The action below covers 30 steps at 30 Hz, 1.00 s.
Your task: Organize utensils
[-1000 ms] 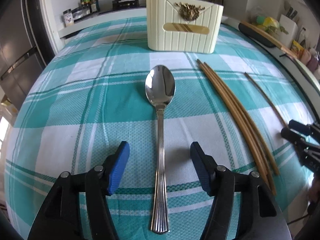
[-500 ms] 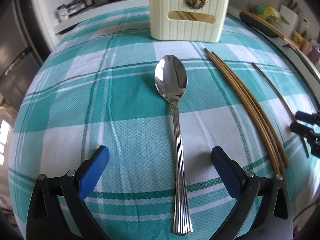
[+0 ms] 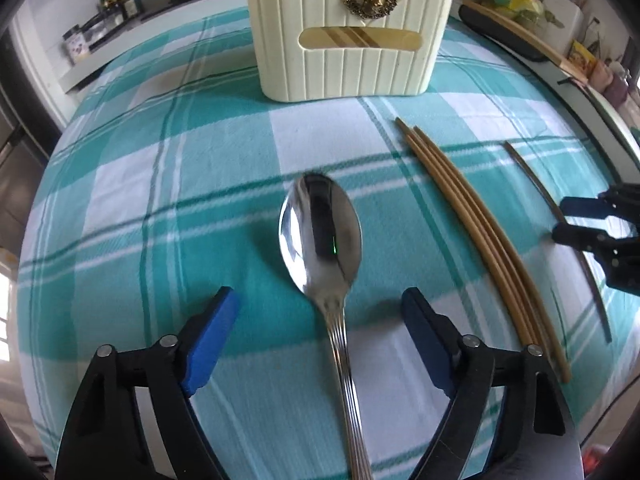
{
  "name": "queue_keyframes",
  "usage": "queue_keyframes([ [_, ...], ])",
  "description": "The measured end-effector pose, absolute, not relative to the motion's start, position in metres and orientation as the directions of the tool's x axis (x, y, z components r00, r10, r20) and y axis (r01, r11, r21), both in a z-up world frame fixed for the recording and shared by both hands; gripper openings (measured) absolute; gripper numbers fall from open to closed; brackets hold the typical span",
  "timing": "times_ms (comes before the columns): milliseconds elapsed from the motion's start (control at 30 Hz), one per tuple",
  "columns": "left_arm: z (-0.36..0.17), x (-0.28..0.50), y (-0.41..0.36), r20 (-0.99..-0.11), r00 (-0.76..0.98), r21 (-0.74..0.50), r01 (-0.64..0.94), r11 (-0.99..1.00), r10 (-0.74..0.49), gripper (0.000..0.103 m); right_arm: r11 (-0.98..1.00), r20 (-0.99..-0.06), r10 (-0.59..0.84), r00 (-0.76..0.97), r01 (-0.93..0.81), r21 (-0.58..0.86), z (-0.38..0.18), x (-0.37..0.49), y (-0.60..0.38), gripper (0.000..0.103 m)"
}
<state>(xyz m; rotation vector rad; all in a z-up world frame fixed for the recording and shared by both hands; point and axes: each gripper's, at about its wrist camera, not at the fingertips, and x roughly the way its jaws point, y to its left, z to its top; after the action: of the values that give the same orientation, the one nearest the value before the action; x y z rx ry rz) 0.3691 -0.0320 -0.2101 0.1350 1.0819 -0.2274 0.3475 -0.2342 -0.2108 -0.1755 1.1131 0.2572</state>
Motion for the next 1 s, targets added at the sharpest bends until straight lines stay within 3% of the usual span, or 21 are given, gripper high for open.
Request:
queue_keyframes([
  [100, -0.209, 0.381, -0.031, -0.887, 0.446, -0.010, 0.237, 0.972, -0.118, 0.075, 0.962, -0.899, 0.120, 0.421, -0.272, 0.001, -0.211, 0.367, -0.232, 0.033],
  [167, -0.208, 0.388, -0.030, -0.882, 0.457, -0.010, 0.228, 0.974, -0.116, 0.062, 0.970, -0.893, 0.120, 0.433, -0.243, 0.013, -0.211, 0.381, -0.233, 0.019],
  [200, -0.207, 0.392, -0.030, -0.878, 0.463, -0.018, 0.228, 0.973, -0.125, 0.048, 0.973, -0.893, 0.121, 0.434, -0.232, 0.019, -0.211, 0.386, -0.234, 0.007],
  [233, -0.207, 0.394, -0.031, -0.874, 0.467, -0.024, 0.230, 0.973, -0.132, 0.042, 0.975, -0.891, 0.134, 0.433, -0.219, 0.040, -0.211, 0.391, -0.236, 0.006],
  [467, -0.190, 0.384, -0.025, -0.826, 0.537, -0.054, 0.233, 0.971, -0.174, 0.042, 0.973, -0.815, 0.218, 0.538, -0.184, 0.138, -0.180, 0.384, -0.247, 0.006],
  [767, -0.114, 0.326, -0.003, -0.684, 0.688, -0.090, 0.249, 0.964, -0.241, 0.042, 0.962, -0.658, 0.261, 0.706, -0.242, 0.123, -0.093, 0.311, -0.248, 0.006],
  [1000, -0.076, 0.293, 0.007, -0.602, 0.750, -0.107, 0.266, 0.958, -0.275, 0.042, 0.964, -0.568, 0.254, 0.783, -0.249, 0.088, -0.061, 0.273, -0.242, 0.006],
])
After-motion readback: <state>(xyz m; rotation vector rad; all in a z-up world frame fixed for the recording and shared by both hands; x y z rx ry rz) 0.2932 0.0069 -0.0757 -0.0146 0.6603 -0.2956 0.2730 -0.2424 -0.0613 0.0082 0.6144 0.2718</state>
